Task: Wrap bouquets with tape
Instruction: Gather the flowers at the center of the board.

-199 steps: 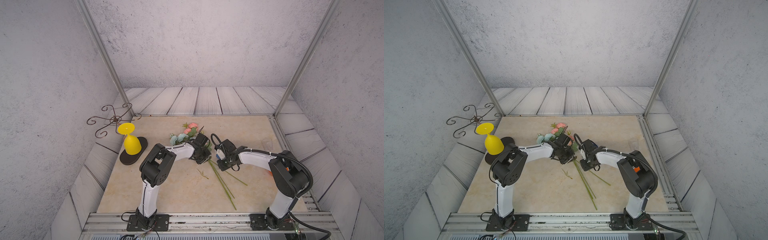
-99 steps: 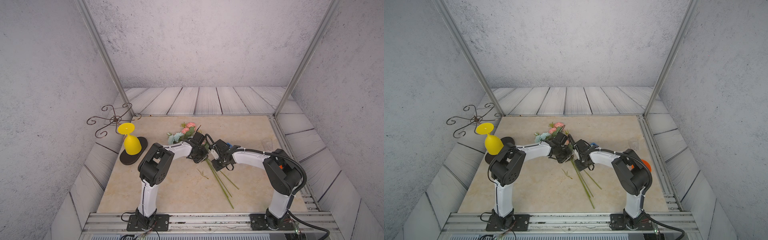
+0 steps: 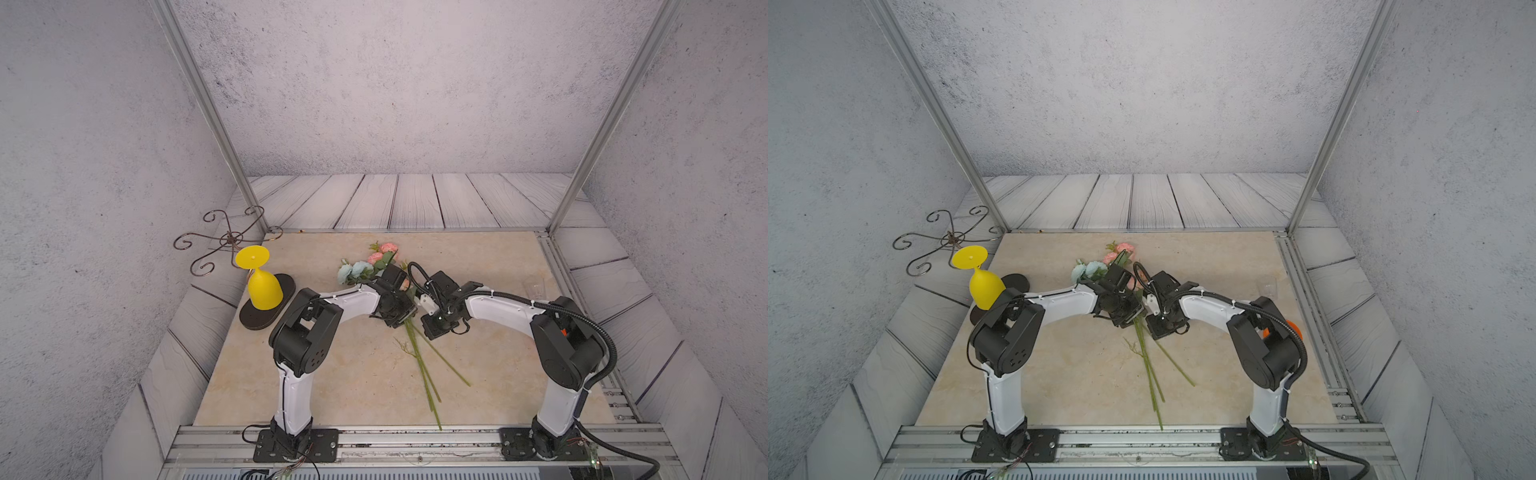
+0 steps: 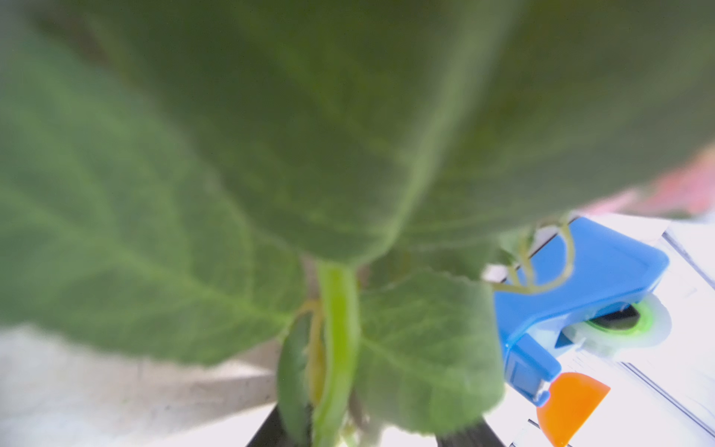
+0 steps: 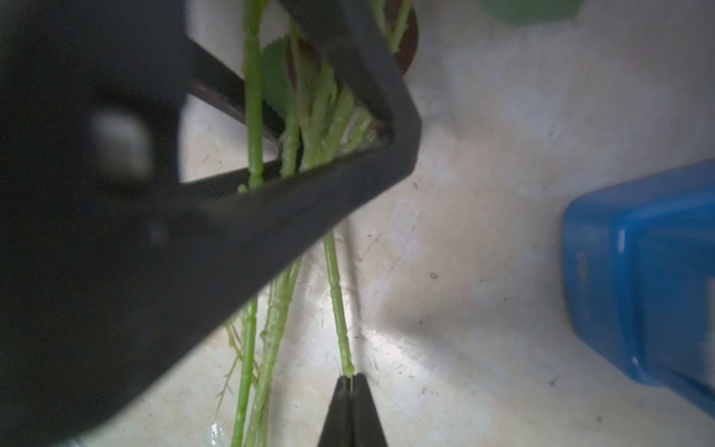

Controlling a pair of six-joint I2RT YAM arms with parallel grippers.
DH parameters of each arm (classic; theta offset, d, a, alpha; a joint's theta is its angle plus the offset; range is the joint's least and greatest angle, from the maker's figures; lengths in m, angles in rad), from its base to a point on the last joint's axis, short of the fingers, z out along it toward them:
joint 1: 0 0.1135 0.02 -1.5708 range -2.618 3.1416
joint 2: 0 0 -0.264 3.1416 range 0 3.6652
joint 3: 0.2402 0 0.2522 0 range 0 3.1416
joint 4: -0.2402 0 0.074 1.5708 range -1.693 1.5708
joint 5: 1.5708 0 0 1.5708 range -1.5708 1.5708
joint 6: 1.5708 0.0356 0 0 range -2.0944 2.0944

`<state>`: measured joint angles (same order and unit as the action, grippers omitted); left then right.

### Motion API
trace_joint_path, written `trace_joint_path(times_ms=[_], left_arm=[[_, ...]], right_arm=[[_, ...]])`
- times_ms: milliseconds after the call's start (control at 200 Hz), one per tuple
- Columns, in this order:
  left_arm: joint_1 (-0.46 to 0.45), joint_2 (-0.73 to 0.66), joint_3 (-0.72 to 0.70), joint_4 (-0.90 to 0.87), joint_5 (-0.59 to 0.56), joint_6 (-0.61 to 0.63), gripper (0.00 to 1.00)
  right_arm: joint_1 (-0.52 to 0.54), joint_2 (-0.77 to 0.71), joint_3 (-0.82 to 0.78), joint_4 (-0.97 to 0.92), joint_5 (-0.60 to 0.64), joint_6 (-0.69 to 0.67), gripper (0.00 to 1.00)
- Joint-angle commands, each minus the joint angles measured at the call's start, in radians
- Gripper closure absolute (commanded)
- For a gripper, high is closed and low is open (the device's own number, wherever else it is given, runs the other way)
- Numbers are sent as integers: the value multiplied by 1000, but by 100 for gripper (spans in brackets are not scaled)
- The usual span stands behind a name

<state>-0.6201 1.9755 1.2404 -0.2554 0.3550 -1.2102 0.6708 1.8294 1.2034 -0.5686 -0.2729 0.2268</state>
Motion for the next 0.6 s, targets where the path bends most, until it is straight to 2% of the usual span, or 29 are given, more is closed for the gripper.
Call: trace_joint_path(times_ms=[0,135,235,430,596], left_arm=[[-19,44,-40,-72,-20,-9,45],[-36,57,-43,-104,-23,-23,45],[-35,54,-51,-88,-26,-28,45],[-44,89,11,-134,-31,-19,46],[-41,111,34,-62,-16,-78,45]], right_arm=[[0,39,29,-18,-59,24,100],[-2,47,36,-20,-45,32,100],[-42,8,-21,33,-49,81,100],[-89,-138,-92,56,77,59,100],[-117,-228,-142,72,175,89,100]])
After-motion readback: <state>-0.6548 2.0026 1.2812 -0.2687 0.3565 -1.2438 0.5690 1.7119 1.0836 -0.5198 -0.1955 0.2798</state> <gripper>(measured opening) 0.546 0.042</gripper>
